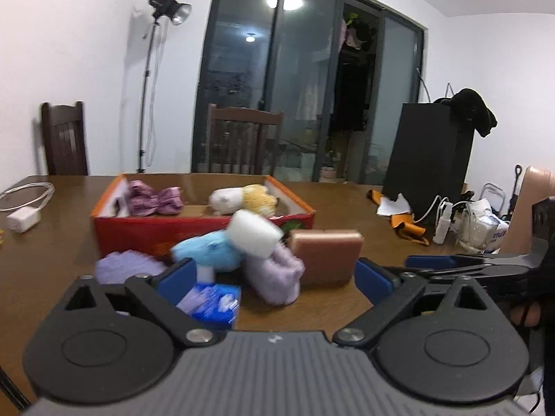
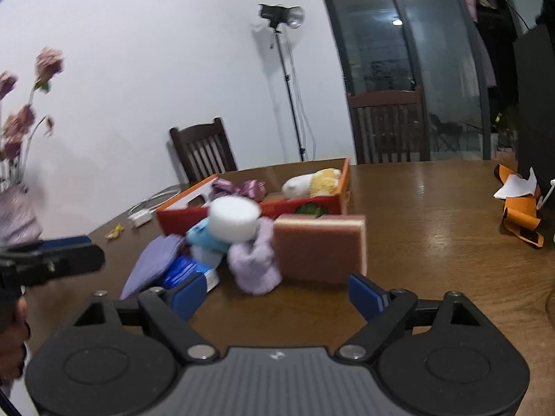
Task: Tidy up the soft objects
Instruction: 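Return the right gripper to the pile and grasp the pink-brown sponge, then carry the sponge into the box and open the right gripper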
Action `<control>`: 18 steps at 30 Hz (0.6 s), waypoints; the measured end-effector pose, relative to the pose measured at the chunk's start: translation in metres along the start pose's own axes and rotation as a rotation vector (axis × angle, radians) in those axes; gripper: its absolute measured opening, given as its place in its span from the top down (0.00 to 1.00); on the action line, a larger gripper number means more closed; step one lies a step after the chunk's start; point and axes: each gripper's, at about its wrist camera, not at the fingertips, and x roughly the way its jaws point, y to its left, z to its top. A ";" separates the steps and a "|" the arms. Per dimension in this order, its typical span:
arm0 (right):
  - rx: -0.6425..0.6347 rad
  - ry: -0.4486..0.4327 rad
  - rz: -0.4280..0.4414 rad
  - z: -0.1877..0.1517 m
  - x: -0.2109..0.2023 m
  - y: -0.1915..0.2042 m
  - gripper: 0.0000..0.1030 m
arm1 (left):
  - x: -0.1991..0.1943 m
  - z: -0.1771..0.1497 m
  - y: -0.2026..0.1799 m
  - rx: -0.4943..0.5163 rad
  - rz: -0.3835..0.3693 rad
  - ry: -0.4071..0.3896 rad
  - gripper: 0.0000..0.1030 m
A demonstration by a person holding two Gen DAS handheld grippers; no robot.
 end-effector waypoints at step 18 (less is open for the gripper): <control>0.218 0.041 0.034 0.035 0.091 -0.079 0.64 | 0.159 0.029 -0.004 -0.190 -0.093 0.208 0.71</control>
